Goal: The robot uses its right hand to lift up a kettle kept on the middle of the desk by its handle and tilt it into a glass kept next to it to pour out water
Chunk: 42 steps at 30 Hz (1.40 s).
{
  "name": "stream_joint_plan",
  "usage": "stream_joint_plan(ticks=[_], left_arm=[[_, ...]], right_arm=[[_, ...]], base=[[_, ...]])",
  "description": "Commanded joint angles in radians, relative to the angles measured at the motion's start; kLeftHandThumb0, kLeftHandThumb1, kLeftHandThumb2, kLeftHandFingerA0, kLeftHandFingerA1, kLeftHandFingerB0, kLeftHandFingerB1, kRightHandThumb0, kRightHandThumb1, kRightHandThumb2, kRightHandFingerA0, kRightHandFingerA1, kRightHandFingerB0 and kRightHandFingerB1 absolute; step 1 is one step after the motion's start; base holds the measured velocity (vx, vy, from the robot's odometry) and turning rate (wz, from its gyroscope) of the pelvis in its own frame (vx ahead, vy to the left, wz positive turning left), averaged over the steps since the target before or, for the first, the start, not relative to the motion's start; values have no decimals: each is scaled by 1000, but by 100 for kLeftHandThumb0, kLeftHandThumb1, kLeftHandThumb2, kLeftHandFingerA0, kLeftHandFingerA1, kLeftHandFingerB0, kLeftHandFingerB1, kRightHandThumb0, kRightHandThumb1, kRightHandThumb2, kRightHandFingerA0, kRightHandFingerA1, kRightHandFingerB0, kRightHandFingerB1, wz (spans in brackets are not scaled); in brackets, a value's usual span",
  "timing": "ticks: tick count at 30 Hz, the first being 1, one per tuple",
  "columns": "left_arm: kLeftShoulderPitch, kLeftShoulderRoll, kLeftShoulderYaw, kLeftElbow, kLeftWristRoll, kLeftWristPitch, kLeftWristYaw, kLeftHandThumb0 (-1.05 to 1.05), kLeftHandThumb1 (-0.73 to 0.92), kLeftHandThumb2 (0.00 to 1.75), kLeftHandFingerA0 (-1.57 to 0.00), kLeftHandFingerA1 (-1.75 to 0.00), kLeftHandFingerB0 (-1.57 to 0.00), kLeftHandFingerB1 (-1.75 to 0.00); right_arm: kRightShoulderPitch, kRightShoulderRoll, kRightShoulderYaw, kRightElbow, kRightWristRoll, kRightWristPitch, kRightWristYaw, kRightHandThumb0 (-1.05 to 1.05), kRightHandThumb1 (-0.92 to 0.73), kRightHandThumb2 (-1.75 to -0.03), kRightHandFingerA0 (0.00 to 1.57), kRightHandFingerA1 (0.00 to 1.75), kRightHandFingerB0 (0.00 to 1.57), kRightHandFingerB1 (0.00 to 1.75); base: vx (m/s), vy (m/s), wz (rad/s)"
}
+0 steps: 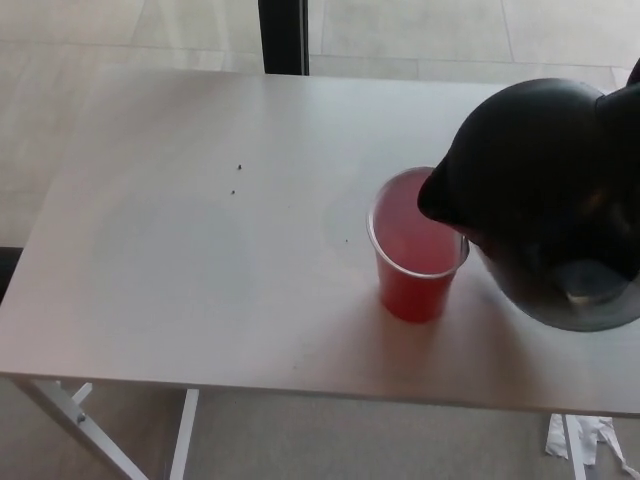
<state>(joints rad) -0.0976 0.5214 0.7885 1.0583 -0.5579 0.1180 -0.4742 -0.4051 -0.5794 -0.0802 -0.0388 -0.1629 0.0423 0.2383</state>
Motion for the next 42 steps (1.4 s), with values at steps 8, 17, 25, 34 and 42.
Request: stream_joint_plan(ticks=[8,17,25,34,42], left_arm=[[-10,32,-12,-10,0,11,17,-105,46,119,-122,-87,-71,-145],[-15,34,-5,-10,-14,14,5,-105,52,110,-122,-90,-79,-132],[-29,38,-15,-33,-7,22,24,-105,64,91,-122,-87,-78,-129],[-38,44,-17,-30,-8,21,33,-105,60,99,-116,-95,-83,-123],[-29,51,-12,-22,-17,30,9,-105,52,113,-123,-86,-76,-134]], right_arm=[[-181,-76,133,-116,-203,385,103,-20,-52,-98,94,175,85,121],[-277,-131,234,-147,-293,406,171,-25,-48,-110,90,175,76,137],[-294,-146,300,-144,-338,241,138,-25,-51,-91,88,175,72,145],[-301,-136,345,-175,-412,203,152,-26,-43,-104,92,175,88,102],[-326,-98,409,-240,-578,315,200,-33,-60,-83,90,175,69,100]], base=[[0,0,0],[0,0,0],[0,0,0],[0,0,0],[0,0,0]])
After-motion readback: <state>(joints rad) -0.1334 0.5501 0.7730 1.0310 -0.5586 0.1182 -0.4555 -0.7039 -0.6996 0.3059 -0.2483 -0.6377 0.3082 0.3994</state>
